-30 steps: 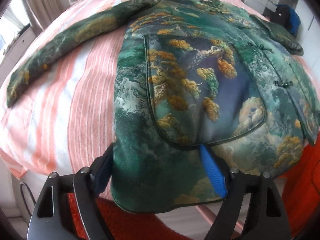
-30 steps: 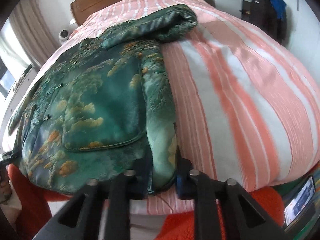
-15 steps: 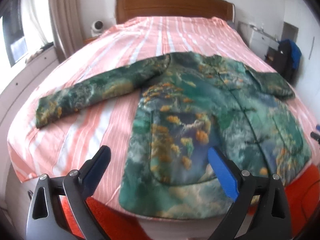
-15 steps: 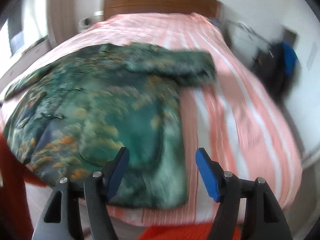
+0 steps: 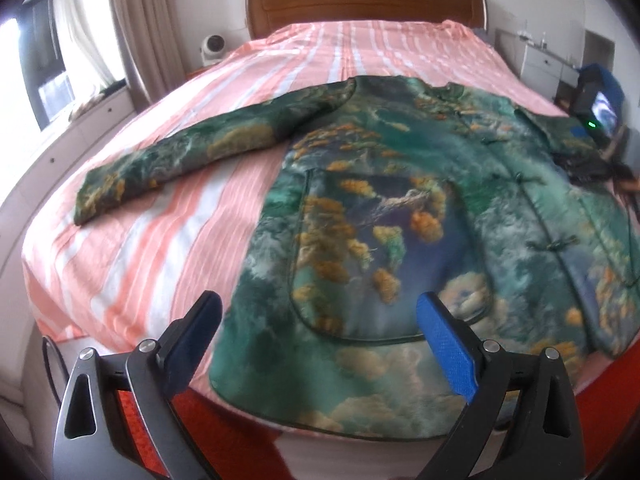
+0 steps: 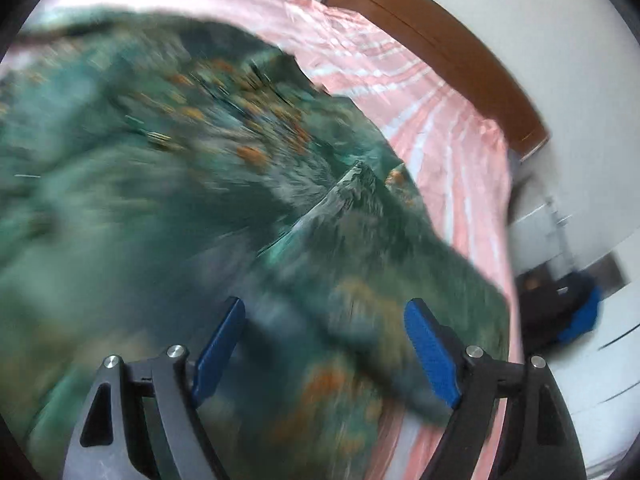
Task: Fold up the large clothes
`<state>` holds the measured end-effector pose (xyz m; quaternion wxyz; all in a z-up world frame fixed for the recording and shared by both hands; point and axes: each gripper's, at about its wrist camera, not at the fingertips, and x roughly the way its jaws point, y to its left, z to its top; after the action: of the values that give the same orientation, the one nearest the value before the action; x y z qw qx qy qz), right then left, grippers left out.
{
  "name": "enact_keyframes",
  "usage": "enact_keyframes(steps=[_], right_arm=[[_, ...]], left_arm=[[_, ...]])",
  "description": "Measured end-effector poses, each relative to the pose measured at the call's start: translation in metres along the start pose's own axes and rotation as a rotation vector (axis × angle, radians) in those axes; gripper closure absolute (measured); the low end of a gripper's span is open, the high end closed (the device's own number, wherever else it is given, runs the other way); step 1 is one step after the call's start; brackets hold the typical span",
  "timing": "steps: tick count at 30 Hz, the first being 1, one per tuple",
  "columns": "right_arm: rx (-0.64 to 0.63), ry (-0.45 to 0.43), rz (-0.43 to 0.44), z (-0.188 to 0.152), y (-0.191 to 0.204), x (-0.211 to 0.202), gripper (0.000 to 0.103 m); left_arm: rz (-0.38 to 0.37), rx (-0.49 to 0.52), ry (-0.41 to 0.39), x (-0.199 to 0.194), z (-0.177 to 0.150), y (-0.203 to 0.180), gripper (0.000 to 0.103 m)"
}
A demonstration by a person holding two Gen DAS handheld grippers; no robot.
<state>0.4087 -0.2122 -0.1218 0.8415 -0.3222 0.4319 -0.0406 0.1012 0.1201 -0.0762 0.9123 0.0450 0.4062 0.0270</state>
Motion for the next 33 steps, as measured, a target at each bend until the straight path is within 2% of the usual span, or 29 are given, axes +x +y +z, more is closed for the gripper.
enact_keyframes(steps=[1, 2, 3, 4, 5, 7, 10, 13, 14, 16, 17, 18, 21, 23, 26, 29, 31, 33], right_arm=[[0.003, 0.016, -0.028, 0.004, -0.001, 0.015, 0.024], [0.034, 0.027, -0.018, 0.005, -0.006, 0.023, 0.037], [0.095, 0.032, -0.004, 0.006, -0.018, 0.027, 0.076], [0.167, 0.038, -0.020, 0.004, -0.035, 0.026, 0.092], [0.267, 0.013, -0.037, -0.003, -0.060, 0.017, 0.095], [0.430, -0.035, -0.099, -0.028, -0.112, -0.007, 0.095], [0.653, -0.058, -0.226, -0.089, -0.193, -0.045, 0.094], [0.832, 0.009, -0.376, -0.174, -0.263, -0.072, 0.093], [0.878, 0.063, -0.418, -0.208, -0.281, -0.074, 0.088], [0.950, 0.179, -0.460, -0.265, -0.300, -0.069, 0.050], [0.980, 0.240, -0.469, -0.292, -0.304, -0.064, 0.026], [1.015, 0.298, -0.480, -0.325, -0.303, -0.061, 0.024], [1.081, 0.358, -0.480, -0.371, -0.286, -0.064, 0.024], [1.132, 0.332, -0.413, -0.384, -0.265, -0.073, 0.024], [1.128, 0.224, -0.265, -0.368, -0.227, -0.092, 0.024], [1.062, 0.073, -0.065, -0.321, -0.182, -0.112, 0.024], [0.990, -0.014, 0.070, -0.277, -0.146, -0.124, 0.024], [0.934, -0.066, 0.169, -0.244, -0.110, -0.136, 0.023]], left_arm=[[0.004, -0.002, 0.001, 0.001, 0.000, 0.001, 0.005], [0.004, -0.004, 0.000, 0.000, 0.000, 0.002, 0.005], [0.003, -0.010, -0.004, 0.000, -0.001, 0.004, 0.005], [0.002, -0.013, -0.007, 0.000, -0.001, 0.005, 0.005], [0.000, -0.016, -0.008, 0.000, -0.001, 0.005, 0.005], [-0.001, -0.019, -0.003, 0.002, -0.001, 0.005, 0.005], [-0.007, -0.020, -0.012, 0.002, -0.001, 0.004, 0.005], [-0.012, -0.022, -0.020, 0.001, -0.002, 0.003, 0.005], [-0.013, -0.024, -0.020, 0.001, -0.001, 0.003, 0.005], [-0.015, -0.028, -0.016, 0.001, 0.000, 0.003, 0.005], [-0.013, -0.031, -0.011, 0.002, 0.000, 0.003, 0.005], [-0.008, -0.034, -0.008, 0.001, 0.000, 0.003, 0.005], [0.005, -0.036, -0.013, -0.002, 0.002, 0.003, 0.005], [0.011, -0.027, -0.026, -0.006, 0.005, 0.001, 0.005], [0.002, -0.011, -0.042, -0.011, 0.013, -0.004, 0.005], [-0.015, 0.012, -0.053, -0.014, 0.023, -0.012, 0.005], [-0.045, 0.017, -0.051, -0.015, 0.033, -0.019, 0.004], [-0.083, 0.015, -0.025, -0.010, 0.042, -0.026, 0.002]])
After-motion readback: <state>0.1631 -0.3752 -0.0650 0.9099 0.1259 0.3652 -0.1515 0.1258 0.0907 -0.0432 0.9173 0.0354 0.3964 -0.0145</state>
